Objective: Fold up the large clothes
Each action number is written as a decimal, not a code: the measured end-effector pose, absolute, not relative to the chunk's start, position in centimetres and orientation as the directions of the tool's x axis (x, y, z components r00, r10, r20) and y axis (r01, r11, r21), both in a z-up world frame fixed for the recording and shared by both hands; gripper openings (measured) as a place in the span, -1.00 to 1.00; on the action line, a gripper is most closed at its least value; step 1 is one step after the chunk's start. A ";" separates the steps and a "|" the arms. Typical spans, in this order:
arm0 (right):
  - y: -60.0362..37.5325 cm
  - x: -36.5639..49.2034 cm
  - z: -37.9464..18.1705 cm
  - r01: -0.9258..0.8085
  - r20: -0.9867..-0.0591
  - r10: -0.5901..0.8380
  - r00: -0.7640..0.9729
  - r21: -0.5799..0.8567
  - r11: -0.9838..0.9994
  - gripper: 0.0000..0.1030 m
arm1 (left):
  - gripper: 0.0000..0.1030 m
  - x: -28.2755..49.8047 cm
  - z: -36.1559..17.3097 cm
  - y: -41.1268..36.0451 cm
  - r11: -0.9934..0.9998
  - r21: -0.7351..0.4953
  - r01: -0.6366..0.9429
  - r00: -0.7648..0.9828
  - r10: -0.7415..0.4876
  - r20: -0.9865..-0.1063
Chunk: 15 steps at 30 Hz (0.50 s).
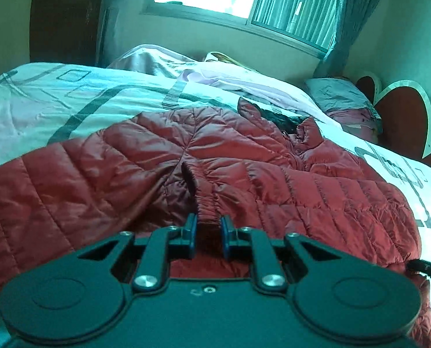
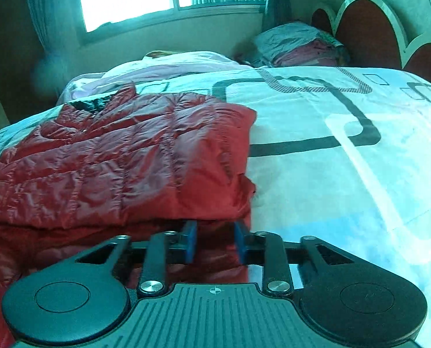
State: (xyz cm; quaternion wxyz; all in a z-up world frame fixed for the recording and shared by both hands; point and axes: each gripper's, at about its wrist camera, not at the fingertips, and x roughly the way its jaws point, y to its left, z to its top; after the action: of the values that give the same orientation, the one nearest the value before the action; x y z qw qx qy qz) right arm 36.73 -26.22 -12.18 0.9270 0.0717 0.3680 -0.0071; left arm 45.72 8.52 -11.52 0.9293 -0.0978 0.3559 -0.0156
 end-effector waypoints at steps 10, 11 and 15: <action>-29.2 35.7 -8.7 0.095 -0.621 0.015 0.784 0.144 0.985 -0.58 | -0.12 43.9 -10.2 8.4 0.998 -0.008 -0.059 0.784 0.042 -0.620; -29.2 36.2 -8.2 0.083 -0.608 0.023 0.794 0.146 0.986 -0.58 | -0.12 43.7 -9.6 8.2 0.998 0.005 -0.056 0.801 0.048 -0.597; -27.8 39.6 -8.2 0.009 -0.599 0.090 0.795 0.159 0.987 -0.58 | -0.17 45.9 -9.6 5.7 0.999 0.009 0.039 0.812 -0.026 -0.583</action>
State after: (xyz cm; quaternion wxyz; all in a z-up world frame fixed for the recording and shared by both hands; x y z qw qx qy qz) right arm 39.56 -27.79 -8.23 0.9443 0.0769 0.3191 0.0214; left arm 45.94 5.66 -9.65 0.9518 0.0104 0.3060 -0.0172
